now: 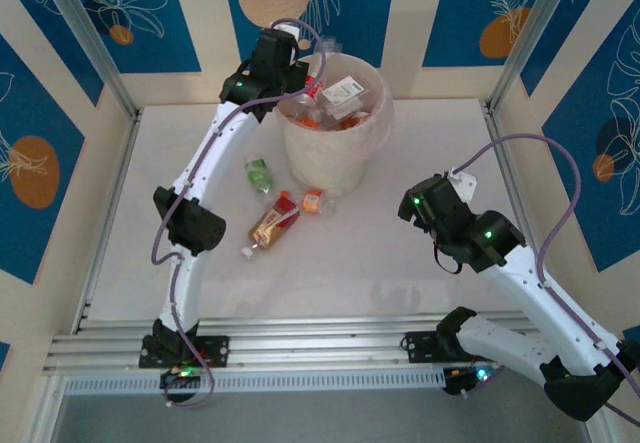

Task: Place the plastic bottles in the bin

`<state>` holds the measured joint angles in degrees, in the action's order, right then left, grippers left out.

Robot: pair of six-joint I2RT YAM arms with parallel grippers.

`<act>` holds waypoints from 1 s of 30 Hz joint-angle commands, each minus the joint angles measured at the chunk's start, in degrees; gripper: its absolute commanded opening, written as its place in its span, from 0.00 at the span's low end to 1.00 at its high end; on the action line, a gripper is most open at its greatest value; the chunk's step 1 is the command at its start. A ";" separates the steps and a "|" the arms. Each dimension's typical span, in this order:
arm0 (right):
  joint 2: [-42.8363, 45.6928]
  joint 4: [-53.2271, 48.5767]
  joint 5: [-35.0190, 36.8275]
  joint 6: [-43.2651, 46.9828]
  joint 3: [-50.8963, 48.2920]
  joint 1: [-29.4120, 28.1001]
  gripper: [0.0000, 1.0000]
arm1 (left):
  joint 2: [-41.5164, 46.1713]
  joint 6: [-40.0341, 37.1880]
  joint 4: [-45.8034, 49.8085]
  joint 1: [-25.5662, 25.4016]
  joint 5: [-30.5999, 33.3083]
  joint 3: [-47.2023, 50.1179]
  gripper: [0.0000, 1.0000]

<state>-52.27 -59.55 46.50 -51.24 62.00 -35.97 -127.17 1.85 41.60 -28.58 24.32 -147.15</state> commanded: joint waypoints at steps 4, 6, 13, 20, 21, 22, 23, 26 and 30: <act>0.67 1.36 0.09 -1.23 -0.56 0.29 0.99 | 1.72 2.43 -1.10 0.35 -7.96 -1.22 0.83; 0.66 1.53 -0.10 -1.16 -0.56 0.41 0.99 | 2.17 2.89 -1.76 0.28 -10.91 -1.25 0.85; 0.55 1.87 -0.68 -1.28 -0.98 0.38 0.99 | 1.44 4.25 -7.01 -0.10 -19.21 -1.23 0.99; 0.55 1.63 -1.06 -1.42 -1.17 0.42 0.99 | -0.30 2.73 -11.02 -0.80 -28.44 -1.21 1.00; 0.63 1.55 -0.98 -1.47 -1.18 0.46 0.99 | -0.39 1.11 -10.62 -1.07 -29.54 -1.27 1.00; 0.68 1.46 -0.98 -1.49 -1.10 0.46 0.99 | -0.40 -0.99 -9.91 -1.50 -30.67 -1.21 1.00; 0.68 1.45 -0.97 -1.41 -1.09 0.46 0.99 | -0.40 -3.12 -8.88 -2.01 -31.24 -1.21 0.99; 0.58 1.87 -0.97 -1.30 -1.16 0.46 0.99 | -0.35 -9.44 -5.59 -3.32 -31.43 -1.22 0.99; 0.48 2.42 -1.49 -1.24 -1.26 0.46 0.99 | -0.21 -16.20 -1.55 -4.19 -30.84 -1.21 1.00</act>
<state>-52.27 -57.87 45.36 -51.42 61.39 -35.86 -127.15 -6.79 36.36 -31.99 -4.73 -147.15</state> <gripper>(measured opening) 0.992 0.995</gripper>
